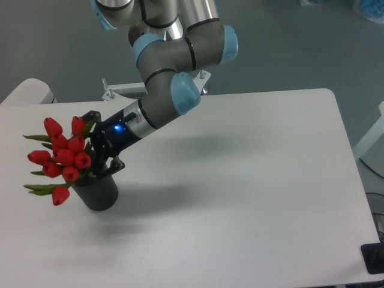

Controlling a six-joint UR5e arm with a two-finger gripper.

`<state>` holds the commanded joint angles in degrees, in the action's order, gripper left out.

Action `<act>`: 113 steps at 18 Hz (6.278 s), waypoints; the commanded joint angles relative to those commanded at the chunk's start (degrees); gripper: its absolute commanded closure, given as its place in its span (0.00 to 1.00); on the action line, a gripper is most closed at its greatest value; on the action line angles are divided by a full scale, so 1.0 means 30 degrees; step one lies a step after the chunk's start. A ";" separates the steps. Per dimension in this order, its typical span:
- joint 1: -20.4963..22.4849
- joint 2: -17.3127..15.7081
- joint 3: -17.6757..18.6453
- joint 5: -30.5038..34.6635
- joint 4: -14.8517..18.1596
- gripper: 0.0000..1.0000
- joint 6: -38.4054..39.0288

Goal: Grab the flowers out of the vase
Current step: 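Close the gripper around the tulip stems just above the vase rim, then lift the gripped tulips upward out of the black vase, then carry the tulip bunch away from the vase across the table, then hold the tulips hanging from the gripper above the table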

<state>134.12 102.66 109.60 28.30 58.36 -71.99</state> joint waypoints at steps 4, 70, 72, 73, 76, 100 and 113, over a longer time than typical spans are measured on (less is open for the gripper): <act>0.0029 -0.0117 -0.0353 0.0030 0.0000 0.90 0.0703; 0.5272 -0.0295 -0.5475 -0.6362 -0.0205 0.94 0.6241; 0.5303 0.0086 -0.6443 -0.4667 -0.0089 0.94 0.6329; 0.5303 0.0378 -0.6969 -0.3817 -0.0088 0.96 0.6388; 0.5273 0.1140 -0.8435 -0.2143 -0.0059 0.98 0.7293; 0.4923 0.4013 -1.1105 1.2940 0.2752 0.97 0.3642; 0.3135 0.5566 -1.3508 1.9424 0.6973 0.99 -0.0848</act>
<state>143.53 119.35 69.08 86.57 79.28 -74.53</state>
